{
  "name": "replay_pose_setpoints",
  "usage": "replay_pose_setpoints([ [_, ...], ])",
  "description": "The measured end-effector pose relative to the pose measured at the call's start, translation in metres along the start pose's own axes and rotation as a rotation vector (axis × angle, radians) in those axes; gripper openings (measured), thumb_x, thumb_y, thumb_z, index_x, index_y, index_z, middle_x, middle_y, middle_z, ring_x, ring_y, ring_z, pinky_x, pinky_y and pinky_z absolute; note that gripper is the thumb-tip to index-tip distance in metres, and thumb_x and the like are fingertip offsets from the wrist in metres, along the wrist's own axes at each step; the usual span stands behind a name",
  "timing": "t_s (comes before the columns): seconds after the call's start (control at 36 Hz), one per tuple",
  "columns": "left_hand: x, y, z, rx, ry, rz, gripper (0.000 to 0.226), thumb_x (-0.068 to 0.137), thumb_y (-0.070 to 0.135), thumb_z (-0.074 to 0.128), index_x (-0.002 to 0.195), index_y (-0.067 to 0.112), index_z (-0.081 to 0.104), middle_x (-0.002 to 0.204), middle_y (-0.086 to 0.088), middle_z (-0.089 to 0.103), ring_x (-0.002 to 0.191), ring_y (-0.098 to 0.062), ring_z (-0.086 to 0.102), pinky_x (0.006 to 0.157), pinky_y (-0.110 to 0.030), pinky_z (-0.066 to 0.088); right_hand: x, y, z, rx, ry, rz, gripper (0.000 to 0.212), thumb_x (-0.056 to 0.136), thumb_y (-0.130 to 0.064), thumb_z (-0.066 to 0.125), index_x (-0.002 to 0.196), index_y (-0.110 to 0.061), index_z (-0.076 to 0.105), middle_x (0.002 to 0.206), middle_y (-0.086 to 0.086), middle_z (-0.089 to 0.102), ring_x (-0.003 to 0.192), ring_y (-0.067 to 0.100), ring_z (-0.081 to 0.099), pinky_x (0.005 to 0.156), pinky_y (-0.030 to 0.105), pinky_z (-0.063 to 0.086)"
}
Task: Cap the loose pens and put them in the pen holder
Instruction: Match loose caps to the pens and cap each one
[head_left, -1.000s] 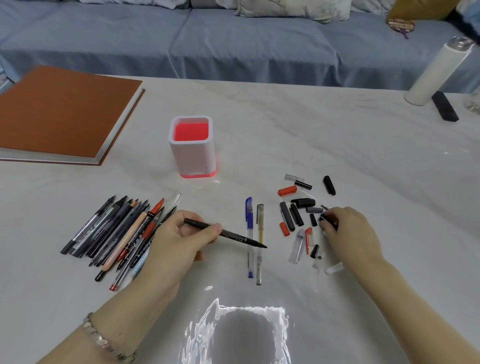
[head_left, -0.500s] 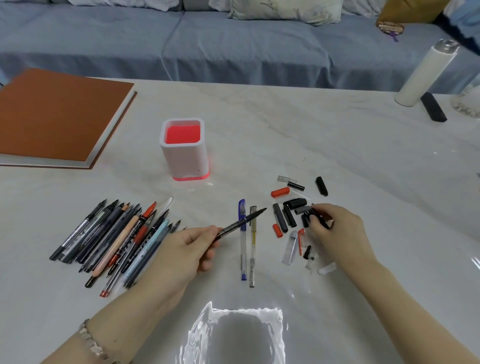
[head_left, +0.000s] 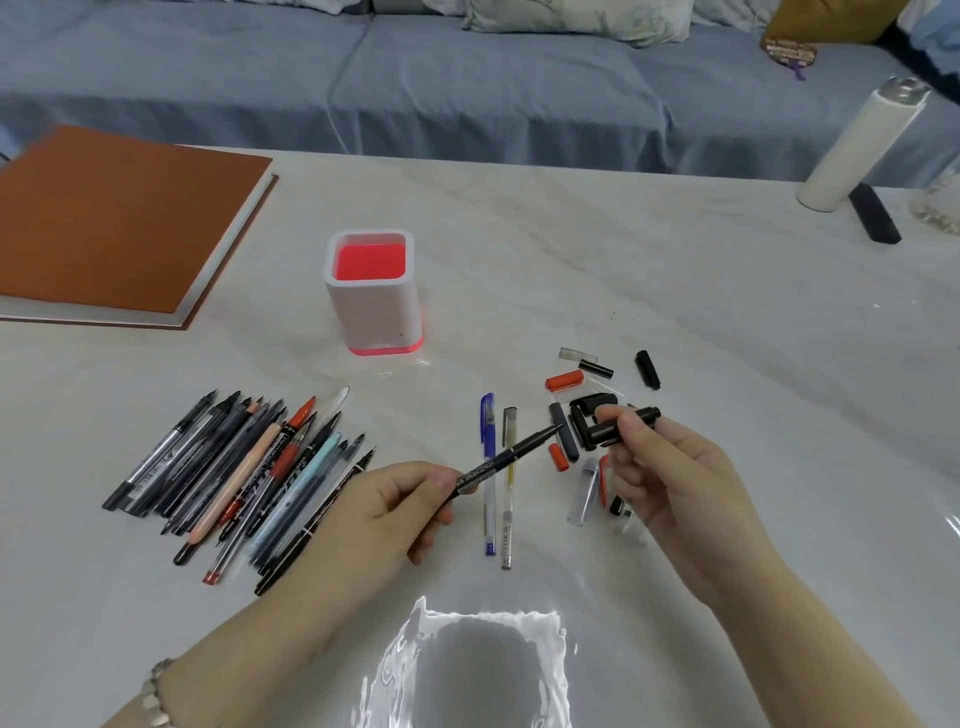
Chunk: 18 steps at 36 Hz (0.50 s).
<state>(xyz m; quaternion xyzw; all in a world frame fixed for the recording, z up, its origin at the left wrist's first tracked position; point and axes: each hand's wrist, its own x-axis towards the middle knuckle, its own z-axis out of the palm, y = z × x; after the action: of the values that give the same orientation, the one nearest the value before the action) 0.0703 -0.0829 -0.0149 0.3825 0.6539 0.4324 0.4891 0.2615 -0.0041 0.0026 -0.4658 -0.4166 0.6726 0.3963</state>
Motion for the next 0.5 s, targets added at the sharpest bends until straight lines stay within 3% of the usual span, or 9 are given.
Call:
replay_pose_setpoints([
  [0.14, -0.002, -0.003, -0.002, 0.095, -0.005, 0.049, 0.027, 0.089, 0.028, 0.055, 0.079, 0.007, 0.069, 0.055, -0.002, 0.051, 0.048, -0.010, 0.044, 0.055, -0.024, 0.040, -0.002, -0.003, 0.004, -0.057, -0.008, -0.035, 0.024, 0.070, -0.030, 0.055, 0.079, -0.017, 0.072, 0.055, -0.006, 0.043, 0.051, 0.007, 0.033, 0.051, 0.017, 0.028],
  [0.28, -0.007, 0.002, -0.001, 0.139, 0.001, 0.108, 0.023, 0.089, 0.015, 0.051, 0.076, 0.016, 0.069, 0.053, 0.011, 0.055, 0.045, -0.002, 0.044, 0.051, -0.013, 0.041, -0.004, 0.000, 0.007, -0.087, -0.046, -0.027, 0.024, 0.069, -0.029, 0.056, 0.082, -0.015, 0.071, 0.053, -0.008, 0.053, 0.050, 0.005, 0.039, 0.051, 0.015, 0.034],
  [0.42, -0.010, 0.004, -0.001, 0.173, 0.000, 0.156, 0.021, 0.088, 0.012, 0.053, 0.079, 0.020, 0.070, 0.055, 0.012, 0.055, 0.046, -0.002, 0.045, 0.052, -0.011, 0.039, -0.005, 0.006, 0.009, -0.165, -0.062, -0.018, 0.017, 0.081, -0.019, 0.056, 0.085, -0.016, 0.072, 0.056, -0.009, 0.053, 0.051, 0.003, 0.042, 0.052, 0.013, 0.035],
  [0.5, -0.013, 0.004, -0.002, 0.185, -0.020, 0.171, 0.022, 0.088, 0.013, 0.052, 0.081, 0.026, 0.068, 0.060, 0.013, 0.059, 0.047, -0.001, 0.046, 0.053, -0.010, 0.039, -0.006, 0.005, 0.010, -0.138, -0.067, -0.013, 0.021, 0.072, -0.026, 0.058, 0.083, -0.016, 0.073, 0.056, -0.007, 0.054, 0.052, 0.002, 0.043, 0.052, 0.013, 0.036],
])
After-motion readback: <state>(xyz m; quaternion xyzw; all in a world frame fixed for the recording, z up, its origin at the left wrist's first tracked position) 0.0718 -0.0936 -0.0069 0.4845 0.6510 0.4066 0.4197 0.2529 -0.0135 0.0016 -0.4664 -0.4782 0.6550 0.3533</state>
